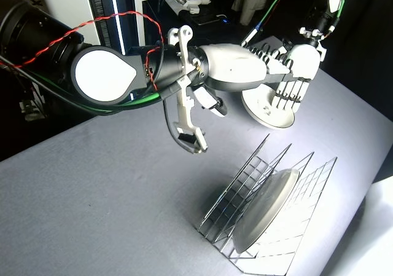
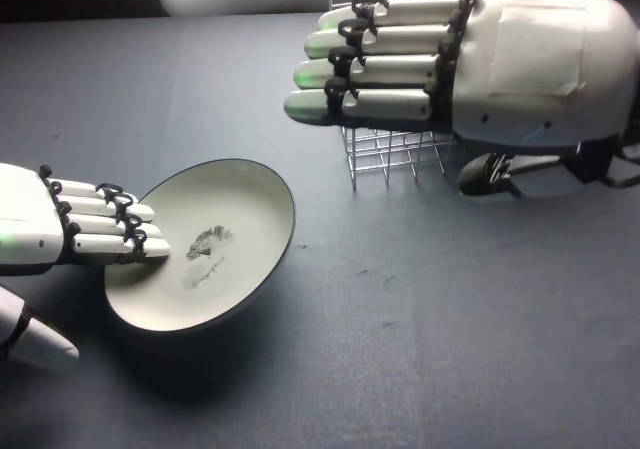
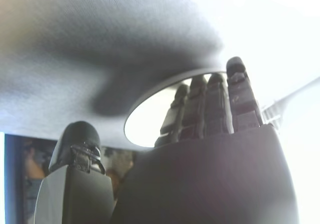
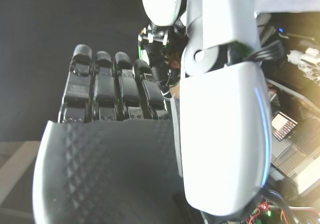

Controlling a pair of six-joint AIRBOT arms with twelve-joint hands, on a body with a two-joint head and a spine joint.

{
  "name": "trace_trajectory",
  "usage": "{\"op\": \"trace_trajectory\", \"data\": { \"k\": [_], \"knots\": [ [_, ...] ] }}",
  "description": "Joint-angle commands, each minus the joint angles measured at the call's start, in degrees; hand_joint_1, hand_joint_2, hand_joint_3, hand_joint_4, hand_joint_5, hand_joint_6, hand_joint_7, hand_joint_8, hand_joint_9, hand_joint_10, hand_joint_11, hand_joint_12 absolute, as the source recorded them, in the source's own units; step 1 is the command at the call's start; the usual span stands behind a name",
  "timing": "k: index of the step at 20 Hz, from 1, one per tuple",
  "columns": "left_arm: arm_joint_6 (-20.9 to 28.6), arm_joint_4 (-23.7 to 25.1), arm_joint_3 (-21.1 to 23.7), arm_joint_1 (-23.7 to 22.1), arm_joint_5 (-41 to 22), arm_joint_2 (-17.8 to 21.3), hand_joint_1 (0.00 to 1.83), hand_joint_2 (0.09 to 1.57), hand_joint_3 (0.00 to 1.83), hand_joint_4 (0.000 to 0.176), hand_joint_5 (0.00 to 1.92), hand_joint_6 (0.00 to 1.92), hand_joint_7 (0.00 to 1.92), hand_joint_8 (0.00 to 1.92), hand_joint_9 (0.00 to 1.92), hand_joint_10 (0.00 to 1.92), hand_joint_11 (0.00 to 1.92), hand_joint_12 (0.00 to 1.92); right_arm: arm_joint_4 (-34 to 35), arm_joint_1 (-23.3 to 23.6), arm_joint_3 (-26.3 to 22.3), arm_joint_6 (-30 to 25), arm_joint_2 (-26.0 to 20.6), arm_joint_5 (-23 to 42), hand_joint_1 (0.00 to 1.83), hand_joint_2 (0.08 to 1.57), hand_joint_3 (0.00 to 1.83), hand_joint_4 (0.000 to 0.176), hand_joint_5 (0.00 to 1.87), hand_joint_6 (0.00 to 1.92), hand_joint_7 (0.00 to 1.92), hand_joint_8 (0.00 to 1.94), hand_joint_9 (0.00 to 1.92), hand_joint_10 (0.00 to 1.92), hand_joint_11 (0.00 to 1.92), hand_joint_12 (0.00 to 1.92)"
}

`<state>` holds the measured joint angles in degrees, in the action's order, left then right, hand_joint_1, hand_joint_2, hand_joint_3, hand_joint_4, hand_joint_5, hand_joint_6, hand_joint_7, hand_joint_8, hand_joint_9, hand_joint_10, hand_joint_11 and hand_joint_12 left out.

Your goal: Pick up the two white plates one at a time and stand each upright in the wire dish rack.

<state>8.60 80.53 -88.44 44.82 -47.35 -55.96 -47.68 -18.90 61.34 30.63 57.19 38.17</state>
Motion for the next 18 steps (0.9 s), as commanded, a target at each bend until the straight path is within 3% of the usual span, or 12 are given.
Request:
{"op": "trace_trajectory", "data": {
  "k": [1, 10, 16, 18],
  "knots": [
    [0.3, 2.2, 0.2, 1.2, -1.2, -0.9, 0.0, 1.15, 0.0, 0.0, 0.0, 0.0, 0.0, 0.0, 0.0, 0.0, 0.0, 0.0, 2.4, 0.0, -0.3, 0.2, 0.0, 5.0, 1.34, 0.88, 0.0, 0.0, 0.0, 0.0, 0.0, 0.0, 0.0, 0.0, 0.0, 0.0],
    [3.3, -1.2, -0.3, 6.6, -3.2, -2.3, 0.0, 1.14, 0.0, 0.0, 0.0, 0.0, 0.0, 0.0, 0.0, 0.0, 0.0, 0.0, 2.4, -2.0, -0.9, 0.2, 2.1, 3.2, 1.31, 0.88, 0.0, 0.0, 0.02, 0.01, 0.0, 0.0, 0.0, 0.0, 0.05, 0.03],
    [3.3, -1.3, -0.5, 6.9, -3.2, -2.4, 0.0, 1.14, 0.0, 0.0, 0.0, 0.0, 0.0, 0.0, 0.0, 0.0, 0.0, 0.0, 2.4, -1.9, -1.1, 0.2, 4.8, 0.1, 1.36, 0.92, 0.01, 0.0, 0.02, 0.0, 0.0, 0.0, 0.0, 0.0, 0.01, 0.03],
    [3.3, -1.3, -0.5, 7.0, -3.2, -2.5, 0.0, 1.14, 0.0, 0.0, 0.0, 0.0, 0.0, 0.0, 0.0, 0.0, 0.0, 0.0, 2.4, -1.9, -0.6, 0.5, 6.5, -1.1, 1.37, 0.91, 0.0, 0.0, 0.02, 0.0, 0.0, 0.0, 0.0, 0.0, 0.0, 0.18]
  ]
}}
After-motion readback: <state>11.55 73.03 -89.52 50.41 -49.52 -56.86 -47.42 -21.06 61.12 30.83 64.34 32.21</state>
